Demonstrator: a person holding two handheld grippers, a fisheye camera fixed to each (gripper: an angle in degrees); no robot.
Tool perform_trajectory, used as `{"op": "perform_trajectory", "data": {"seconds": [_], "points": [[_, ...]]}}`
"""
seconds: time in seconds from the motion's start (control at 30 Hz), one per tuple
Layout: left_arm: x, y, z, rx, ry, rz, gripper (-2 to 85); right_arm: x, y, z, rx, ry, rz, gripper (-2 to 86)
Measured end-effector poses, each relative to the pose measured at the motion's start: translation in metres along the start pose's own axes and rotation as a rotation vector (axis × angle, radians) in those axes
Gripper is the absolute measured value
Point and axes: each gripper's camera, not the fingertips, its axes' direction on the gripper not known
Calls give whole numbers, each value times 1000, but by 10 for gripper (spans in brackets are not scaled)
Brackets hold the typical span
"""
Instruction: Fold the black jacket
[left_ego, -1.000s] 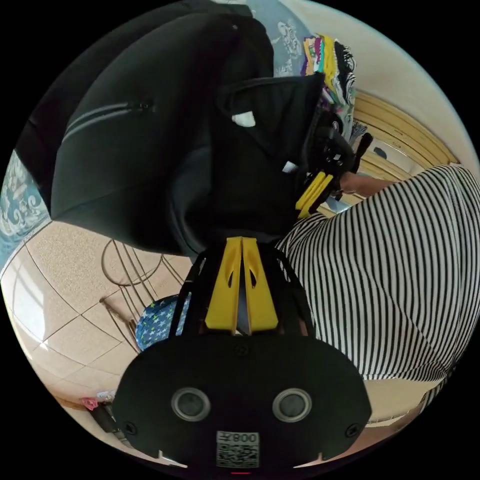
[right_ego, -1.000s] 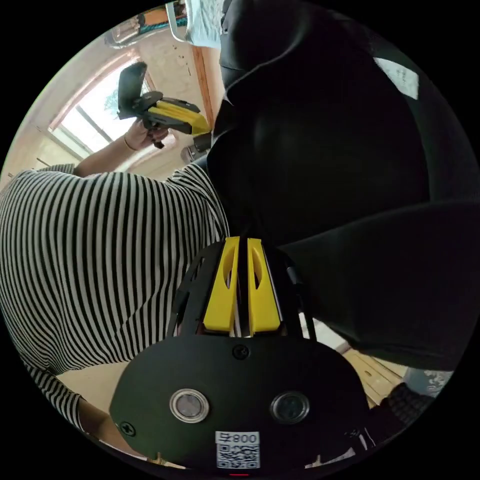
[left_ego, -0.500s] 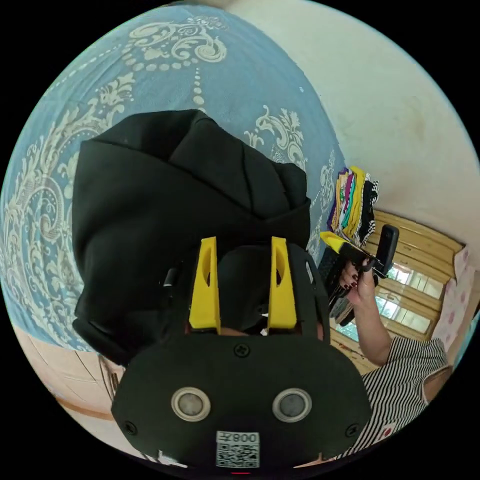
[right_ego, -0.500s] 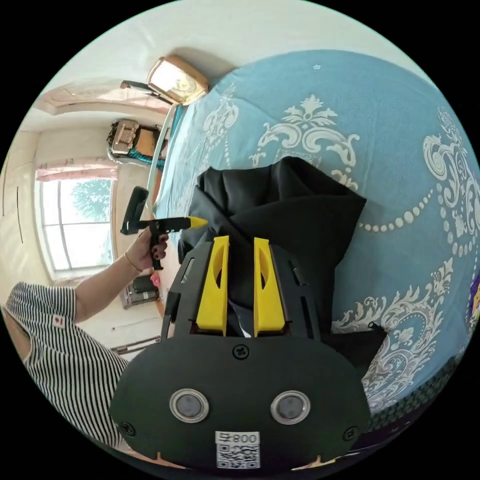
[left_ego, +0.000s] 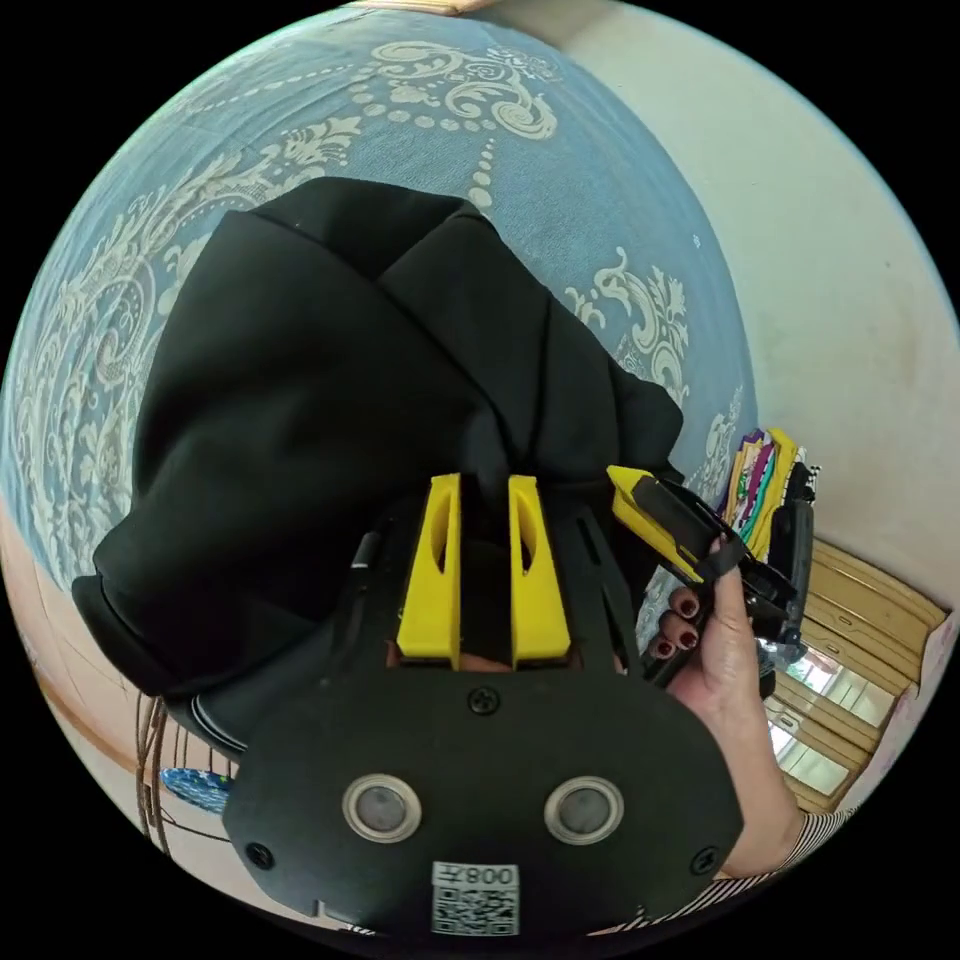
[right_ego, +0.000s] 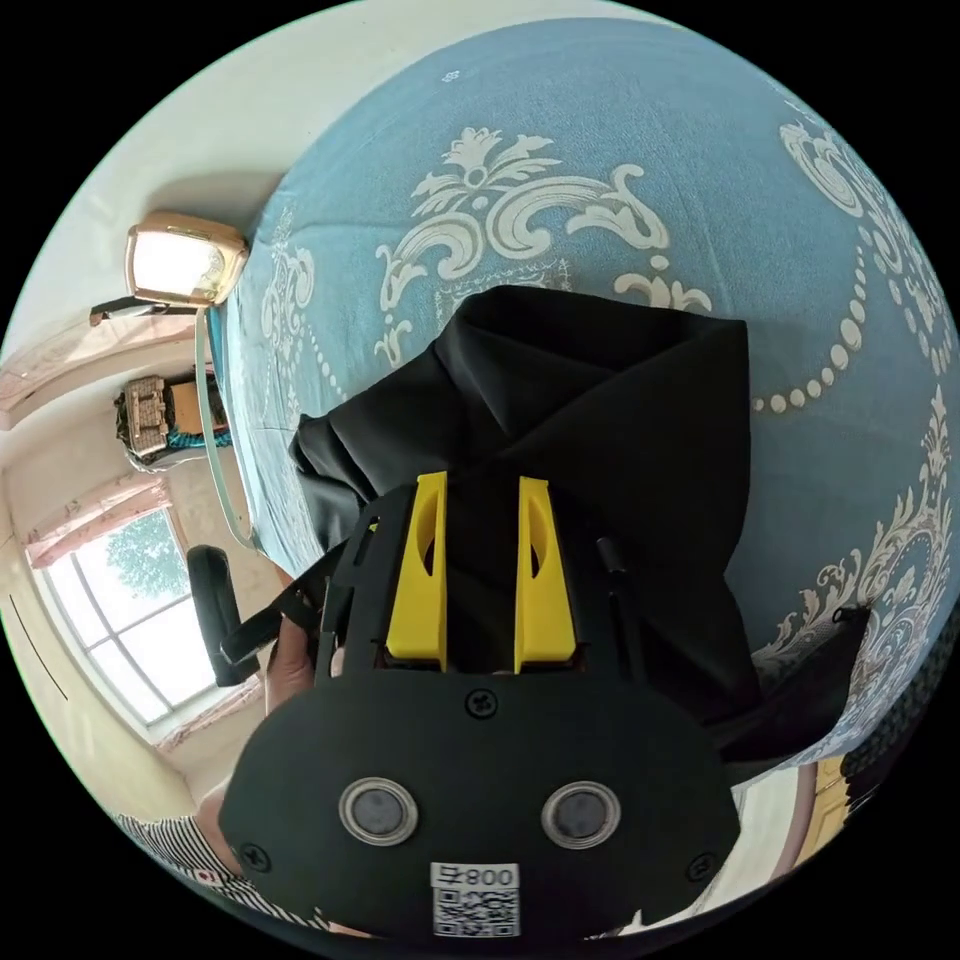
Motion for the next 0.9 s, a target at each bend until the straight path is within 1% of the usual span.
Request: {"op": "perform_trajectory", "data": {"seconds": [0.07,0.17,0.2,0.3,0.37,0.5,0.67,0.77,0.9], "points": [[-2,21,-8,16,68,-19,41,12,7,-4,-8,-25,26,92],[3,51,-25,33,119,9,30,32,22,-11,-33,-63,25,59],[4,58,-30,38,133,18,29,41,31,-15,-41,-116,26,38],[8,97,-63,63,195,65,23,61,59,-35,-32,-188,24,22],[9,133,-99,105,231,96,21,72,78,-54,-12,-228,4,16],[7,186,-162,176,291,148,19,95,132,-119,69,-337,-81,10],[5,264,-277,346,354,229,20,124,207,-209,186,-417,-129,7],[9,305,-329,381,323,281,22,138,262,-260,250,-443,-165,6],[17,360,-367,378,311,335,22,143,345,-313,301,-409,-228,5]]}}
